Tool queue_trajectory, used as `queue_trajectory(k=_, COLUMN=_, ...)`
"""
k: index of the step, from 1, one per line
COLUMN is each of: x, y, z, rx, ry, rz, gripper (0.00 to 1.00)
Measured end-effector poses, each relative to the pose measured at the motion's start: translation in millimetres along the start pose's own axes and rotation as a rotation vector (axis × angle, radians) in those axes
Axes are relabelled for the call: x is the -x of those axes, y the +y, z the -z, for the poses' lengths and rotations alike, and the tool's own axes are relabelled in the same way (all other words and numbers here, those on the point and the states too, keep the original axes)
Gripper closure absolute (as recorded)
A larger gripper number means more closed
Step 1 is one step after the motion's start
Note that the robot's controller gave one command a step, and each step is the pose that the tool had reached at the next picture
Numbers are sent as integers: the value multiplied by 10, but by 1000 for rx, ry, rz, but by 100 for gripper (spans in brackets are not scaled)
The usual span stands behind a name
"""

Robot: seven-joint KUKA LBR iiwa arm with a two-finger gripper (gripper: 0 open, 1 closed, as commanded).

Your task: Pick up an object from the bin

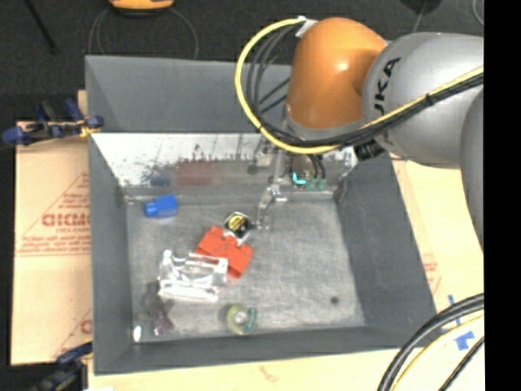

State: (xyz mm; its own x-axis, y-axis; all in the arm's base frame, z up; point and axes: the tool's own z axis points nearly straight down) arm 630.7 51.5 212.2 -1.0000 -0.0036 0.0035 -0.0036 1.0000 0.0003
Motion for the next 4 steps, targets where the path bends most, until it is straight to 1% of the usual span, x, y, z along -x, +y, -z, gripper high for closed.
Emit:
queue_trajectory(k=1, x=-217, y=223, z=-1049, rx=1, ry=-19, rz=-211, gripper=0)
queue_trajectory(k=2, x=-371, y=308, z=-1087, rx=2, ry=-6, rz=-479, gripper=0)
queue_trajectory(k=3, x=-363, y=167, z=-1012, rx=3, ry=-8, rz=-596, gripper=0)
queue_trajectory(k=4, x=-370, y=104, z=-1332, rx=2, ry=-33, rz=-355, gripper=0)
